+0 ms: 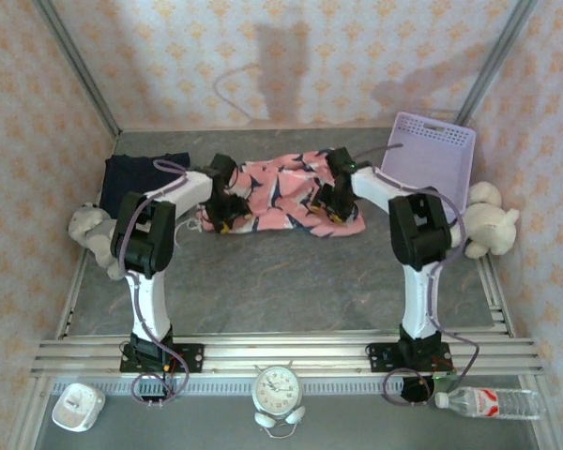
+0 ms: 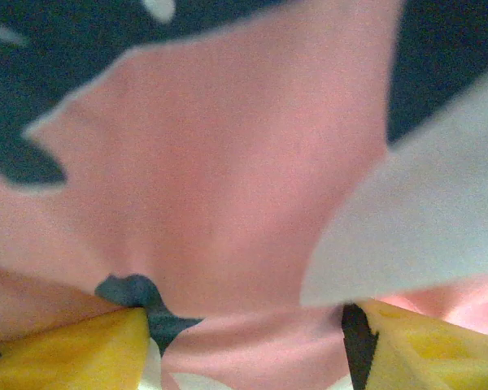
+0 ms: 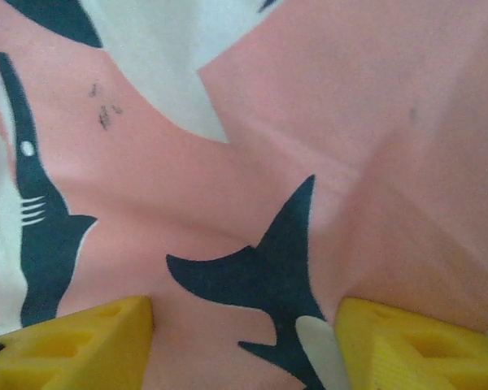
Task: Fold and stack the mixed laundry pile
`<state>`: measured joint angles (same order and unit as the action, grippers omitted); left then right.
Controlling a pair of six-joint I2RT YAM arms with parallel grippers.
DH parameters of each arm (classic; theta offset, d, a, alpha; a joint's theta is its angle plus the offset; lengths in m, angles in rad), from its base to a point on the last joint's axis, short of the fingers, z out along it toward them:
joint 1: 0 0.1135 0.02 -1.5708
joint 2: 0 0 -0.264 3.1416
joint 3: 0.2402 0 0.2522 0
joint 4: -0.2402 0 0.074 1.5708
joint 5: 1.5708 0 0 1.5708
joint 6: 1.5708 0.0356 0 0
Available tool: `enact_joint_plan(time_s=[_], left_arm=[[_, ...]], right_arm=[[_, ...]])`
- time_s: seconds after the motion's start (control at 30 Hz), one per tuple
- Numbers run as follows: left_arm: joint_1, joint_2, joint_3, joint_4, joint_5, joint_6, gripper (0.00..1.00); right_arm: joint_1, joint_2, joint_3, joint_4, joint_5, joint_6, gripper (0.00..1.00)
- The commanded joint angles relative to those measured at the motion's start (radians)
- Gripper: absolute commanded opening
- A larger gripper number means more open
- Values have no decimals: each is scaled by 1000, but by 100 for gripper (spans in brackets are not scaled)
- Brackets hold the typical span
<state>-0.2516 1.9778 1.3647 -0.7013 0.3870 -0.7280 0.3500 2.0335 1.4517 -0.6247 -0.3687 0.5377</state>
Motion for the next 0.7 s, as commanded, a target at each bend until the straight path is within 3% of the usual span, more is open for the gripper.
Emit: enact_joint_plan(time_s=[0.0,0.17,0.3,0.47,0.67], left_arm=[[-54,-120,-163,10,6,-40,65],[-105,-314,-327,-1,8,-101,65],[-103,-403,-256,-90,-59,-76,72],[-68,-341,-27,-162,-138,-22,75],[-21,-167,169,-146,-164,-20,76]], right_arm=[[-1,-167,-242,-18,-5,19,62],[-1,-450,-487,-55,-63,38,61],[-9,-577,-444,-147,-48,2,64],[-45,-508,-250,-202,-2,-30,72],[-88,-328,-129,-103,-24,16,72]])
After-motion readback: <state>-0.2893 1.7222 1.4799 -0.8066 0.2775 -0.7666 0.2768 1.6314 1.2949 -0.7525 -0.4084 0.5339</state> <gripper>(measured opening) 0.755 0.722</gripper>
